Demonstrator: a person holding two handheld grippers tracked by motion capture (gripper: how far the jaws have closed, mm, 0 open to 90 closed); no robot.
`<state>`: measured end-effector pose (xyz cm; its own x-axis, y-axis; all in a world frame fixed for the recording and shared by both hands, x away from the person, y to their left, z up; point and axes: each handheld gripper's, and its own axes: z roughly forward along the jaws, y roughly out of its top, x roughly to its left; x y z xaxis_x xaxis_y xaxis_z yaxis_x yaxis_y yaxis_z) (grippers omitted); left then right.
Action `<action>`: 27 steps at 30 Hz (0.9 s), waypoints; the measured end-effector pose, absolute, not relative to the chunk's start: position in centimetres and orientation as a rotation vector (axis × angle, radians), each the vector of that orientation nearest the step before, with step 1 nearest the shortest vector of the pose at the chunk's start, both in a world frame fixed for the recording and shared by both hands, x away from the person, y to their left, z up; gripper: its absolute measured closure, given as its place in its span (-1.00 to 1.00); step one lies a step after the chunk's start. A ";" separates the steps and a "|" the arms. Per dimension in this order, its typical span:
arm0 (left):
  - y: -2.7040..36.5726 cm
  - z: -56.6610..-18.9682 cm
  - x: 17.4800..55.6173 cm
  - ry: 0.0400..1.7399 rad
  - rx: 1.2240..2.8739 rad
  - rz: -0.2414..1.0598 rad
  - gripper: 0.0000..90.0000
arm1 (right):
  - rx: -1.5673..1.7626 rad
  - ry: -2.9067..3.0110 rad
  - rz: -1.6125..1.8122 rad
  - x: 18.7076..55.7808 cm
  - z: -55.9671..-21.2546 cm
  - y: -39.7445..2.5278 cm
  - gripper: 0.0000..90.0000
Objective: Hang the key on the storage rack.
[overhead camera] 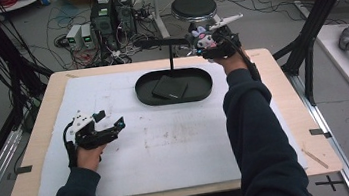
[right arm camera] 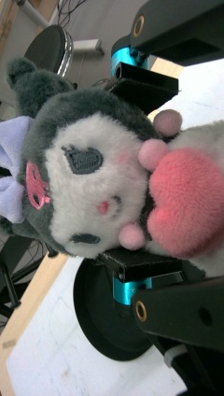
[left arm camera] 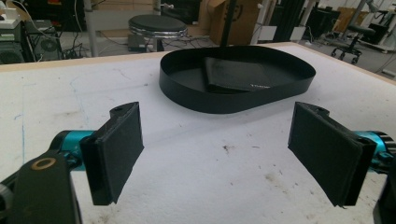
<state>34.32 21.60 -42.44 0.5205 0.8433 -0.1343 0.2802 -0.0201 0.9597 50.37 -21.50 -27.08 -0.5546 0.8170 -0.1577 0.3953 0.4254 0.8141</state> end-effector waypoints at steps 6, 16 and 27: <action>21.6 -42.4 34.3 0.992 1.572 0.594 -0.61 | 1.087 2.099 0.995 50.8 -27.4 -22.2 -0.22; 21.6 -42.4 34.3 0.993 1.574 0.596 -0.61 | 1.161 2.073 0.864 50.4 -29.4 -23.8 -0.22; 21.6 -42.4 34.2 0.995 1.575 0.596 -0.61 | 1.169 2.173 0.663 51.3 -32.5 -21.5 -0.22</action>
<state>34.24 21.61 -42.40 0.5162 0.8460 -0.1335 0.2809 -0.0200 0.9595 51.33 -21.54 -32.50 -0.4489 0.8569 -0.2533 0.5695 0.4928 0.6579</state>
